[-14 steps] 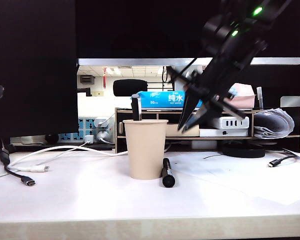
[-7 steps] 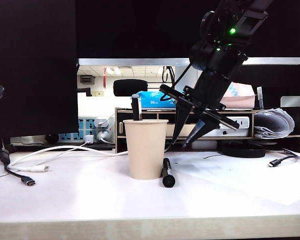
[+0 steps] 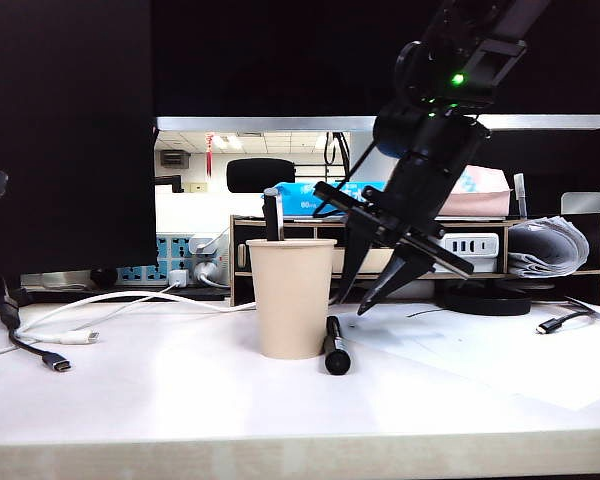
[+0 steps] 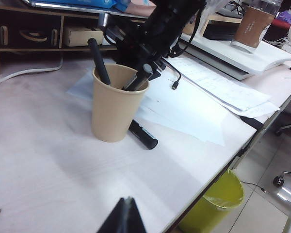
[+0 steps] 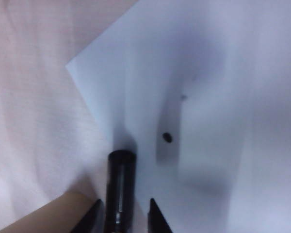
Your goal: Pick up the marker and insert it into the paper cup.
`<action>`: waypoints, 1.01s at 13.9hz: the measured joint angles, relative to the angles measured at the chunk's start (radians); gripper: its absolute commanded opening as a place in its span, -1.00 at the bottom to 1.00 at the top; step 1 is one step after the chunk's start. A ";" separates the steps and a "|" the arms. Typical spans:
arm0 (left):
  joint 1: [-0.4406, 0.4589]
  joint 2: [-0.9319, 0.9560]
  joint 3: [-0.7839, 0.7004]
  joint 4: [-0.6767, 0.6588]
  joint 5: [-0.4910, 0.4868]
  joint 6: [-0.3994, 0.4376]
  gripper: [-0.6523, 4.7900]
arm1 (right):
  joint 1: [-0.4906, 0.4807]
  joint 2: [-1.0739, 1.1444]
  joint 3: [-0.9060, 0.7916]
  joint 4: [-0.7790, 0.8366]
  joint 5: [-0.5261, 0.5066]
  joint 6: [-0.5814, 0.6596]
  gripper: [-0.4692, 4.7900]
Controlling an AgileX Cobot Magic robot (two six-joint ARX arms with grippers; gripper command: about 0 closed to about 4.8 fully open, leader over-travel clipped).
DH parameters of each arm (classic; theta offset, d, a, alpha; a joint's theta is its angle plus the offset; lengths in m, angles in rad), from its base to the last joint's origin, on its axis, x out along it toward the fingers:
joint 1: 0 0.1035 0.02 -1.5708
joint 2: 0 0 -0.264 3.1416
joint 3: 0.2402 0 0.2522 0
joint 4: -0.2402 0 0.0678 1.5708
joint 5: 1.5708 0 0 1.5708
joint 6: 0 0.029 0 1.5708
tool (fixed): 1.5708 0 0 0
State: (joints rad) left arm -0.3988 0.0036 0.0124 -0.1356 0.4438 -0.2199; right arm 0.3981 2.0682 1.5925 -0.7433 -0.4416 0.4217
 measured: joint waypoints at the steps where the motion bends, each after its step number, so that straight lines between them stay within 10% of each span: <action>1: 0.000 0.000 0.000 0.000 0.000 0.000 -0.78 | 0.004 0.000 0.000 0.001 0.000 0.000 -0.36; 14: 0.000 0.000 0.000 0.000 0.000 0.000 -0.78 | 0.021 0.037 0.001 0.066 0.000 0.000 -0.21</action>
State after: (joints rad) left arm -0.3988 0.0032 0.0124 -0.1356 0.4438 -0.2199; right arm 0.4194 2.1052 1.5936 -0.6769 -0.4416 0.4217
